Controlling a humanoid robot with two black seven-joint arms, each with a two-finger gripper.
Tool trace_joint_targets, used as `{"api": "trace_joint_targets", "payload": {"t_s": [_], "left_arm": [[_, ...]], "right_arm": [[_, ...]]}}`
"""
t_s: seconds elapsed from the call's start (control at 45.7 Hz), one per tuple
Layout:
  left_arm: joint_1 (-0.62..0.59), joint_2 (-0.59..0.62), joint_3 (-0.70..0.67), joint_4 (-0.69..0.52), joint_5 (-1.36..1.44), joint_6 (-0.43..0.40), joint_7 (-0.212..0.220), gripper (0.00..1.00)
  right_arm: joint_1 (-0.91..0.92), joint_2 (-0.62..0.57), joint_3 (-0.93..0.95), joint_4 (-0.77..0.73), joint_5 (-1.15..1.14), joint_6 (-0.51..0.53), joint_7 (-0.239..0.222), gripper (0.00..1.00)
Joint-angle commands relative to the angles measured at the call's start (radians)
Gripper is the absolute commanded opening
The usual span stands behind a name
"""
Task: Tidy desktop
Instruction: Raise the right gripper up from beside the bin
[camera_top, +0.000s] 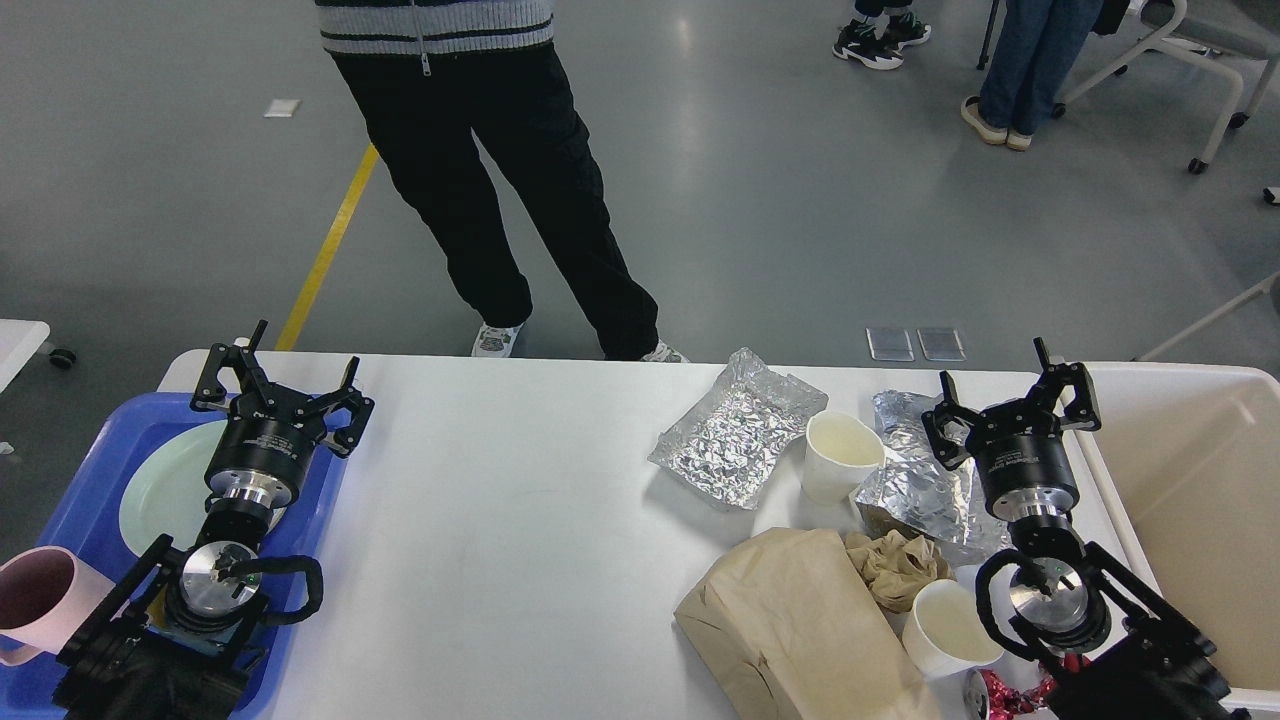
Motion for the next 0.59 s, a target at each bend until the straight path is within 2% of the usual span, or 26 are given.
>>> {"api": "trace_joint_targets", "payload": {"t_s": [0.0, 0.197, 0.569], "left_arm": [[-0.015, -0.002, 0.001, 0.049, -0.001, -0.056, -0.015, 0.96], [-0.015, -0.023, -0.003, 0.060, -0.009, -0.127, -0.015, 0.96], [-0.018, -0.023, -0.006, 0.083, -0.012, -0.133, -0.017, 0.96]], "right_arm": [[0.000, -0.001, 0.000, 0.000, 0.000, 0.000, 0.000, 1.00], [0.000, -0.001, 0.000, 0.000, 0.001, 0.000, 0.000, 1.00], [0.000, -0.001, 0.000, 0.000, 0.000, 0.000, 0.001, 1.00]]}}
